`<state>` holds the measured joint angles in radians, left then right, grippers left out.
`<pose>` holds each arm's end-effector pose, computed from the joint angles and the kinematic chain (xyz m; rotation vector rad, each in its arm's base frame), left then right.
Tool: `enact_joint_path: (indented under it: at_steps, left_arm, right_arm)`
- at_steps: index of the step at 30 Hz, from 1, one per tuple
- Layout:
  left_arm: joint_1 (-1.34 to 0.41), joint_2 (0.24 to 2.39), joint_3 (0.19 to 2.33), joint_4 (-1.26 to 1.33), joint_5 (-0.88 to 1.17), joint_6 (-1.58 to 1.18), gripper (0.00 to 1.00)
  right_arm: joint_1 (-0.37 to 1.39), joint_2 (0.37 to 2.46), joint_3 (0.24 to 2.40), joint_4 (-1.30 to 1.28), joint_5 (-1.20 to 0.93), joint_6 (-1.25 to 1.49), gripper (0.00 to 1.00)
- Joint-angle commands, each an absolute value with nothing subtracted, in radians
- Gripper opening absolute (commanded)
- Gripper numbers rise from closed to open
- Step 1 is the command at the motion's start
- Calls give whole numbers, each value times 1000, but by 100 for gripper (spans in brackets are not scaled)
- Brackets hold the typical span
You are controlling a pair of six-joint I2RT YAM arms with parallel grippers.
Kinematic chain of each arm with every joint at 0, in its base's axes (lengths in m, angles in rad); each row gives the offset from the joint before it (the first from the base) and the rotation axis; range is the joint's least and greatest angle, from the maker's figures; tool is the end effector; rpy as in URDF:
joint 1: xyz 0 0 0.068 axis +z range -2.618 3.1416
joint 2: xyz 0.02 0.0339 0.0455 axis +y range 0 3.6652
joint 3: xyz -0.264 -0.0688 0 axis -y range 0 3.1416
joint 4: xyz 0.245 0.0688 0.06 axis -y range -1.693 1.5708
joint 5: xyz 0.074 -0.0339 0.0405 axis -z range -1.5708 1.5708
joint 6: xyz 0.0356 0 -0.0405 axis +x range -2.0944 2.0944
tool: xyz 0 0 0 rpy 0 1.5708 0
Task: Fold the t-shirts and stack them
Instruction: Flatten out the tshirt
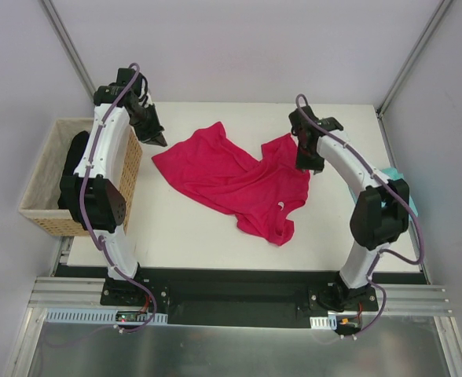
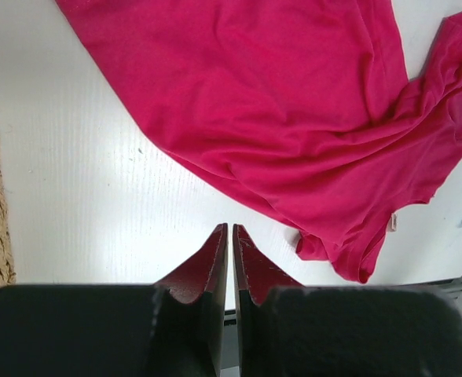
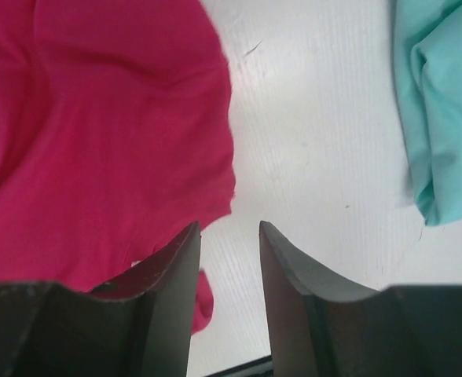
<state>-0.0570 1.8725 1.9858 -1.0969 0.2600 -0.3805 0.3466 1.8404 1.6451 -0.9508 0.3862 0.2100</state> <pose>0.3940 -0.0316 0.3626 -0.3148 2.5627 -0.4985 0.3680 0.1186 0.2818 -0.0684 2.6129 -0.3363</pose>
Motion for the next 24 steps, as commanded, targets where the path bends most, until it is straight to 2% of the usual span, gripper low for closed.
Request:
enact_joint_path:
  at_steps: [1, 6, 7, 10, 18, 24]
  left_arm:
    - [-51, 1821, 1993, -1100, 281, -388, 6]
    - [-63, 1809, 1965, -1089, 281, -394, 5]
    - [-72, 1799, 1933, -1085, 276, -399, 5]
    - [-78, 1789, 1911, -1075, 270, -400, 6]
    - [-97, 1821, 1844, -1063, 219, -391, 6]
    - [-132, 1943, 1809, -1057, 145, -356, 15]
  right_arm:
    - [446, 1747, 1554, -1020, 402, 290, 39]
    - [595, 1694, 1483, -1058, 410, 342, 40]
    - [676, 1681, 1432, -1074, 402, 386, 40]
    - [728, 1675, 1387, -1065, 379, 422, 40]
    - [792, 1709, 1433, -1072, 364, 434, 40]
    - [796, 1684, 1463, -1077, 353, 416, 40]
